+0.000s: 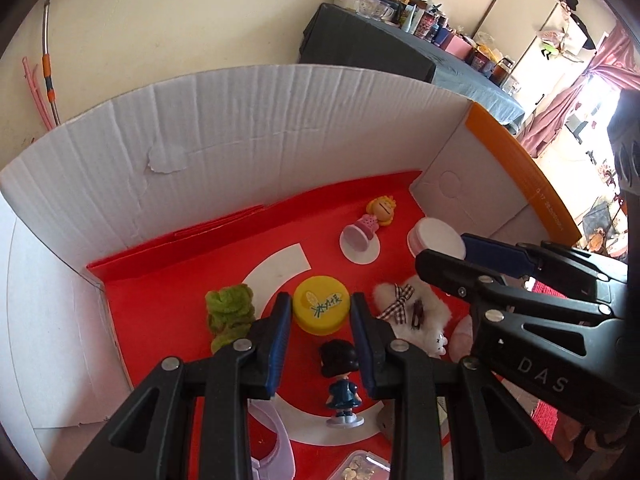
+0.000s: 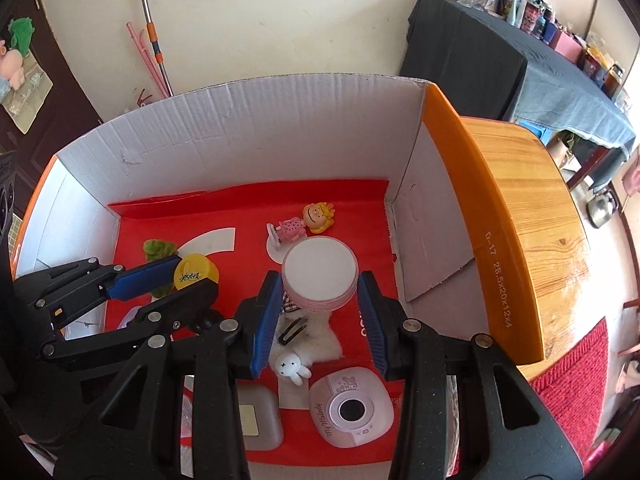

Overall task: Organize objects
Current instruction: 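Carry the yellow cap with the left tool while the right tool carries the lid into the box, then lower and open the left tool releasing the cap while the right tool releases the lid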

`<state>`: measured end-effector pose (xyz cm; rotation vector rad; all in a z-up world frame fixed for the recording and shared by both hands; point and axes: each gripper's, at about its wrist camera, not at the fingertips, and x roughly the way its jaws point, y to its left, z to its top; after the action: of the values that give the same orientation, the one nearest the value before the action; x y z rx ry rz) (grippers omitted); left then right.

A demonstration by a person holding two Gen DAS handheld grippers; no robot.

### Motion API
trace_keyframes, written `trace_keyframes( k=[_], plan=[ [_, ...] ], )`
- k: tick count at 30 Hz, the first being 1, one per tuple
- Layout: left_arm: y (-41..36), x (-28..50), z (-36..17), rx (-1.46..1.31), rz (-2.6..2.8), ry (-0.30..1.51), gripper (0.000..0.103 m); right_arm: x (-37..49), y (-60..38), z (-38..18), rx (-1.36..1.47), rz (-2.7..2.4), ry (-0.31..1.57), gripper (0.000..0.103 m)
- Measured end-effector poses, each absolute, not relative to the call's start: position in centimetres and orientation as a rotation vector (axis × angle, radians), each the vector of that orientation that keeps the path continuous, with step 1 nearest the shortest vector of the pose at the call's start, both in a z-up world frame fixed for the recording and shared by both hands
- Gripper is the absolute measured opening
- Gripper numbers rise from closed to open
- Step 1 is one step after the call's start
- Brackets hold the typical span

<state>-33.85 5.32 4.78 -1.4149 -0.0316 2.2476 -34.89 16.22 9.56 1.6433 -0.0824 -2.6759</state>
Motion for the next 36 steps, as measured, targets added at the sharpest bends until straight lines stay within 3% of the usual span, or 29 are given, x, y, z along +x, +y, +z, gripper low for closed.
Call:
trace_keyframes(
  k=[21, 36],
  plan=[
    [6.4, -35.3, 3.8, -1.514, 2.300, -0.088, 0.030, -37.2, 17.3, 6.7, 1.793, -2.686, -0.238, 0.038],
    [7.1, -36.0, 3.9, -1.526, 2.297, -0.084, 0.030, -37.5, 17.2, 7.1, 1.795, -2.690, -0.237, 0.037]
  ],
)
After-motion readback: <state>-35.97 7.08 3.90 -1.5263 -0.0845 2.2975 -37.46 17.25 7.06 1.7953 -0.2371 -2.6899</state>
